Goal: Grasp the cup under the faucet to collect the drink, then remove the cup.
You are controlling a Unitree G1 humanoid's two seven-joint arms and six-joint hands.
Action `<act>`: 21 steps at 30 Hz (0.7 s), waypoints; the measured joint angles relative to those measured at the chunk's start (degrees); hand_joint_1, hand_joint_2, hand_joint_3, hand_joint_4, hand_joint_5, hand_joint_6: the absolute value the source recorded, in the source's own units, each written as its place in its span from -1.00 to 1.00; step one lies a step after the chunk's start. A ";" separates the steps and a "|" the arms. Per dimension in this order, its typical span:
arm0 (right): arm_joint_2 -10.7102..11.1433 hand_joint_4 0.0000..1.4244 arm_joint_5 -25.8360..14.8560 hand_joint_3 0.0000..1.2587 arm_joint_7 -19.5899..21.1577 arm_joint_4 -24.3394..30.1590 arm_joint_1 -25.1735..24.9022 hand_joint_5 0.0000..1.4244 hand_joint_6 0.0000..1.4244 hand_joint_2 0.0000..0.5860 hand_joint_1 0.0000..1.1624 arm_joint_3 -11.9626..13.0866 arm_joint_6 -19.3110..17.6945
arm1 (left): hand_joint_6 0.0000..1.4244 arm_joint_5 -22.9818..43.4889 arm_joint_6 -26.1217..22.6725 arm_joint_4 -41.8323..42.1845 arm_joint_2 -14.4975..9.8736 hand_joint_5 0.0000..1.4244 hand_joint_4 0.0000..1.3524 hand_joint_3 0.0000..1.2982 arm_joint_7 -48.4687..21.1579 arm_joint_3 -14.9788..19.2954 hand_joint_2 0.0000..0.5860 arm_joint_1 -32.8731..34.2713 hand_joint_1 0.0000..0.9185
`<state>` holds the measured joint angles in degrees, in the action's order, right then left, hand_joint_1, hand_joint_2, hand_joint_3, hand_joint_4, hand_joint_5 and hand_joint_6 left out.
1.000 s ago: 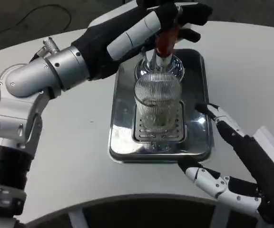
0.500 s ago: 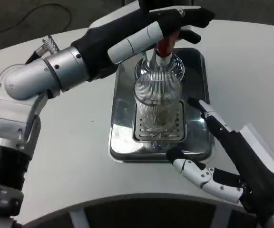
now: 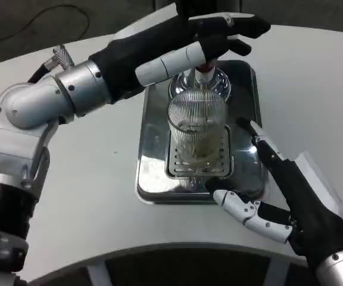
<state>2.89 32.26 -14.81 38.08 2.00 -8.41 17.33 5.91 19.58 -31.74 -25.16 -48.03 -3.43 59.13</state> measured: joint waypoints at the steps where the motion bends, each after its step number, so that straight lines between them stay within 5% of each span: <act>1: 0.06 -0.98 -0.17 -0.94 0.88 -0.70 -0.37 -0.95 -0.93 -0.11 0.10 -0.18 -0.36 | -0.92 -0.01 0.33 -0.25 0.00 -0.75 -0.83 -0.69 0.00 -0.01 -0.88 0.05 -1.00; 21: 0.77 -0.95 -3.63 -0.92 10.18 -16.33 -10.50 -0.93 -0.95 -0.20 0.25 -1.48 -6.05 | -0.90 -0.16 4.95 -5.25 -0.01 -0.76 -0.83 -0.69 0.09 -0.37 -0.87 1.57 -1.00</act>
<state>3.66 28.63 -4.63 21.75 -8.51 -9.88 11.28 5.75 24.53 -36.99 -25.17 -47.95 -3.80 60.70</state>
